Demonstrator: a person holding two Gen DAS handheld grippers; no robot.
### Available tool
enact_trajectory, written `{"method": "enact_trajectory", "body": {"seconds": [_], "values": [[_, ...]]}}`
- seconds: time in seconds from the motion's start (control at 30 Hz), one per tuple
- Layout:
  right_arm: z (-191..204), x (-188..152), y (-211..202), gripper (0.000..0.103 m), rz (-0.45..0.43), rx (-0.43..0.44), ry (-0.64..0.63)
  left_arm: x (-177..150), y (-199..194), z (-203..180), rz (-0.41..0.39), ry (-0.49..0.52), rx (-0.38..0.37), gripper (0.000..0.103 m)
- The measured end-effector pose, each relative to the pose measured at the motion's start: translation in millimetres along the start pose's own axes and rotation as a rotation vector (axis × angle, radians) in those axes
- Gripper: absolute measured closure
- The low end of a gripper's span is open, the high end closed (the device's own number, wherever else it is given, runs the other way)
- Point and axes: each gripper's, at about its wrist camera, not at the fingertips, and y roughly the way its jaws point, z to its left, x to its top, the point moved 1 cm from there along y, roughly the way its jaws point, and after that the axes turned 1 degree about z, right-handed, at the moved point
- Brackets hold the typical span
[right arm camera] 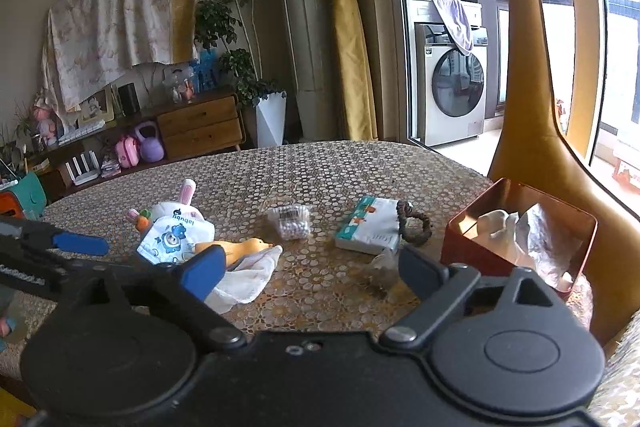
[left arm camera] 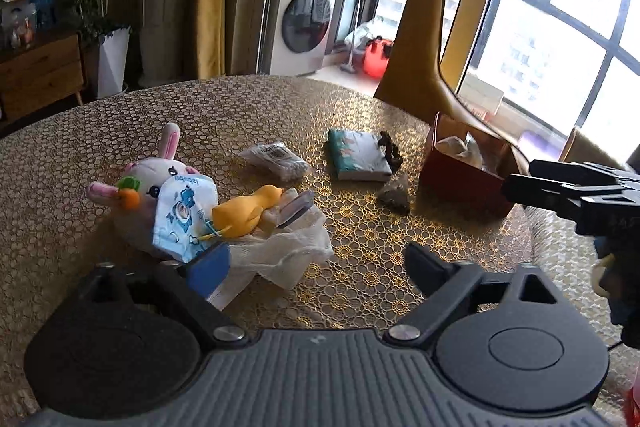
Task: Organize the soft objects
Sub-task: 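Move both tools back over the table toward the mask packet and small bag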
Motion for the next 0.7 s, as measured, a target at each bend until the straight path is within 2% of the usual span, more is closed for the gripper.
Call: {"method": "enact_trajectory", "body": {"seconds": [0.1,0.3,0.43,0.53,0.7], "values": [[2,-2,8,0.007,0.011,-0.002,0.002,-11,-2,16,-0.037,-0.025,-0.004,0.0],[-3,-7,26,0.005,0.035,-0.007,0.028,-25,-1,37,-0.049,-0.067,0.014,0.0],[-3,-10,40,0.005,0.056,-0.017,0.021,-35,0,42,-0.095,-0.034,0.051,0.0],[-5,-12,53,0.005,0.074,-0.028,0.0,-40,9,46,-0.082,-0.015,0.086,0.0],[-17,-15,76,0.005,0.106,-0.059,0.012,-33,19,62,-0.088,-0.044,0.13,0.0]]}}
